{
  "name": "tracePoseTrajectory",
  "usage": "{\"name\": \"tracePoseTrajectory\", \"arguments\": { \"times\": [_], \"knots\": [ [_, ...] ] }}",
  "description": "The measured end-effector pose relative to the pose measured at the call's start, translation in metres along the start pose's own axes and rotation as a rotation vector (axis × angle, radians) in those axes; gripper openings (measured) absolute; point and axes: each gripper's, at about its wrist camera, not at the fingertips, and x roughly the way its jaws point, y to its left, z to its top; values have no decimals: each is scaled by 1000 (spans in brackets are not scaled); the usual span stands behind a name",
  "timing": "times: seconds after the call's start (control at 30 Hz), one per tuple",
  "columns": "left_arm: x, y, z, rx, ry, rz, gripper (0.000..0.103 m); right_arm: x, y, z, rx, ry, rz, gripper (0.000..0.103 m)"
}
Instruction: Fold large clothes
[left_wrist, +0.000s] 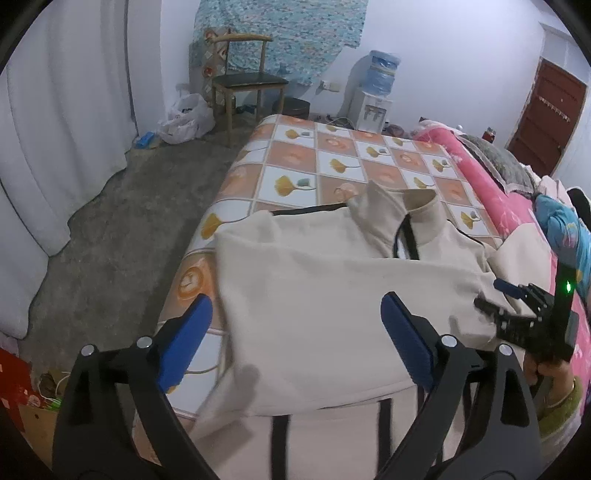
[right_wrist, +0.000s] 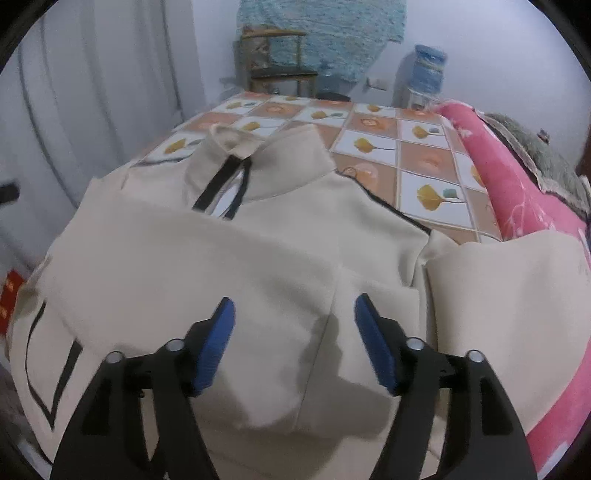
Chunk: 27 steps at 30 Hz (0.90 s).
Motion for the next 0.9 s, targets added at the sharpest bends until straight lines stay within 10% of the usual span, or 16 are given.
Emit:
{"name": "tracePoseTrajectory", "arguments": {
  "times": [0.13,0.63,0.9],
  "knots": [
    [17,-34,0,41,21,23,89,19,4,-16,-47,107,-27,70],
    [124,-142,-32,270,136,33,89,-70,-59,-33,213,-63,-65,93],
    [140,-138,-40,208,152,17,95,-97,-80,-30,194,-151,-175,96]
  ]
}}
